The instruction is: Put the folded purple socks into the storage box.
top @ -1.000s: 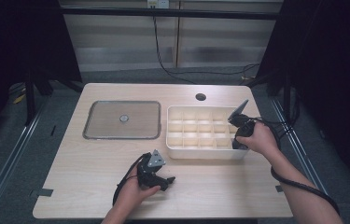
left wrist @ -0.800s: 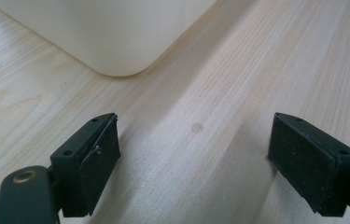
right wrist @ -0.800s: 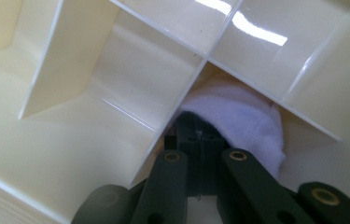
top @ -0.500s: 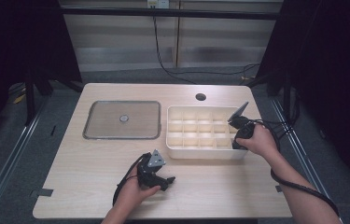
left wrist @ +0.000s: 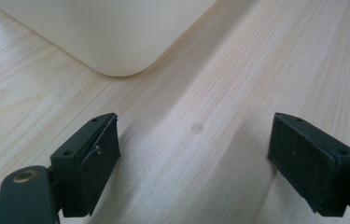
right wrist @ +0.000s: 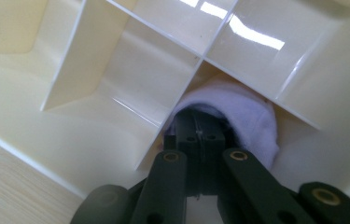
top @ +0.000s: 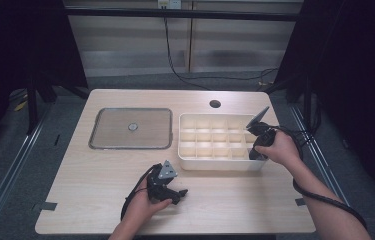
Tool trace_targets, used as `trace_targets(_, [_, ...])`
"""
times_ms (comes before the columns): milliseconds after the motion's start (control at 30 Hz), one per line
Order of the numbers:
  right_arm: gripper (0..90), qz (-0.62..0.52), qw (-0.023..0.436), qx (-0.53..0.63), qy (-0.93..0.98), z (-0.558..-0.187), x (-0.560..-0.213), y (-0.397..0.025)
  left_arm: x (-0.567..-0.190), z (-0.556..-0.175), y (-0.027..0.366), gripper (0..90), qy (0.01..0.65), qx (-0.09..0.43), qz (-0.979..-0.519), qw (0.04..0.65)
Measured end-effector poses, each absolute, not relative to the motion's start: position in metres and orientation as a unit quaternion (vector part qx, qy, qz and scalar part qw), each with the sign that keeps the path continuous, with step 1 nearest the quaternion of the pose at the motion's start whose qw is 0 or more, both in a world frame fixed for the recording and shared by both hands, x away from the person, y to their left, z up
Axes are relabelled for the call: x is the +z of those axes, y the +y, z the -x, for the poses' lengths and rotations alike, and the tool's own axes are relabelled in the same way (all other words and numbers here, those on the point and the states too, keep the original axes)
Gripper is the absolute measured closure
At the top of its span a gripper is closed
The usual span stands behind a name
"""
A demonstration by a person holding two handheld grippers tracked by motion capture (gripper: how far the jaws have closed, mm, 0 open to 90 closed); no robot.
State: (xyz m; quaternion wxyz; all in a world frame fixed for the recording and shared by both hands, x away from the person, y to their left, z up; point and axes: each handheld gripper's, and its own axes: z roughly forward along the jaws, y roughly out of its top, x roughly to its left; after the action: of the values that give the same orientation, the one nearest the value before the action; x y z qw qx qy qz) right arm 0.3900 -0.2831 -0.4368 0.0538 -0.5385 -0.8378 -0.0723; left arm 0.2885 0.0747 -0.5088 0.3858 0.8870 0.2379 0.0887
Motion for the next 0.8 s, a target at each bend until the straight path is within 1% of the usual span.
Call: trace_targets(800, [86.5, 0.539, 0.035, -0.078, -0.838, -0.395, -0.396, -0.288, -0.509, -0.288, 0.074, 16.0, 0.24, 0.089, -0.885, 0.389])
